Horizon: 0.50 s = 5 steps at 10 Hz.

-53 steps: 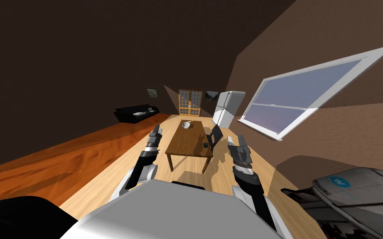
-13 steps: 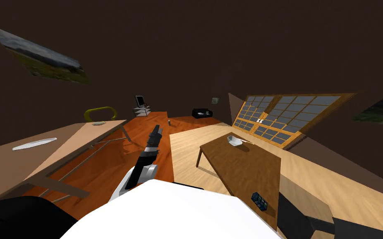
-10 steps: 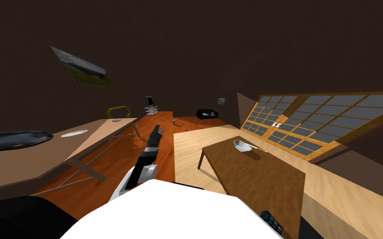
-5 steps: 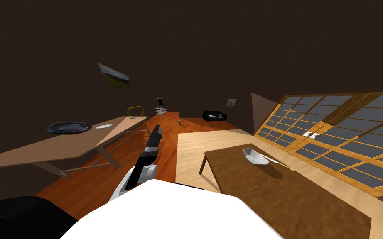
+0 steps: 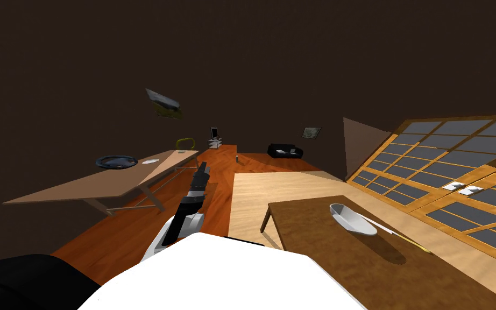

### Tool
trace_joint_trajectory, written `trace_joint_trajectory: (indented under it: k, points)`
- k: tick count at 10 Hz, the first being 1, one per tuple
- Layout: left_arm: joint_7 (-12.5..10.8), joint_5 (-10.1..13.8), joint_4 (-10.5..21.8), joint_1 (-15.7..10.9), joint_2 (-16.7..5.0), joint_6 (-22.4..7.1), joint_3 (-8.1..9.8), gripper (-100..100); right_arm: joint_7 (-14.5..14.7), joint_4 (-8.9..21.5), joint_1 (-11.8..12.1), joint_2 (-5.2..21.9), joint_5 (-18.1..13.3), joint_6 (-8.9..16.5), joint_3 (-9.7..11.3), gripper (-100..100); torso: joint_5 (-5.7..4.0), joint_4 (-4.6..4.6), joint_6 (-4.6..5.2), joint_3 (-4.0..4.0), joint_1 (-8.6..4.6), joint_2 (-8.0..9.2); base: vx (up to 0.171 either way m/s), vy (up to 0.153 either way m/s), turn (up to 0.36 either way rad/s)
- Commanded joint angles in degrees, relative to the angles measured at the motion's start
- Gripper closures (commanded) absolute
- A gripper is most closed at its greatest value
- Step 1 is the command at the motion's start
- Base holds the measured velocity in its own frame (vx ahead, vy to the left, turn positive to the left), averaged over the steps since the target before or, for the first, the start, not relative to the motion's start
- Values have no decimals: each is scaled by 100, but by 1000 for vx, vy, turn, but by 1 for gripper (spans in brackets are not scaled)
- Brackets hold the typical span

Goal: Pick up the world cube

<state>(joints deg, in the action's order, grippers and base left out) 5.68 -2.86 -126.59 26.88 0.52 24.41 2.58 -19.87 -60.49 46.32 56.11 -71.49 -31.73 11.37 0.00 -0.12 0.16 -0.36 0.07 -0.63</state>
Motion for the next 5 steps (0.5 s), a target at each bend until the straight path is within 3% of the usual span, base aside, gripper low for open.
trace_joint_trajectory:
  k: [1, 4, 5]
  points:
    - [0, 0, 0, 0, 0, 0, 0, 0, 119, 150, -114, -185, 45, 107, 86, -100, 0, 0, 0, 0, 0, 0, -13, -25, 78]
    - [0, 0, 0, -1, 0, 0, 0, 0, 267, 337, -256, -417, 102, 241, 194, -100, -4, 7, 1, 17, -12, 28, -30, -38, 49]
    - [0, 0, 0, -1, 0, 0, 0, 0, 210, 289, -223, -347, 92, 194, 162, -100, -3, 7, 1, 18, -11, 30, -13, -17, 10]
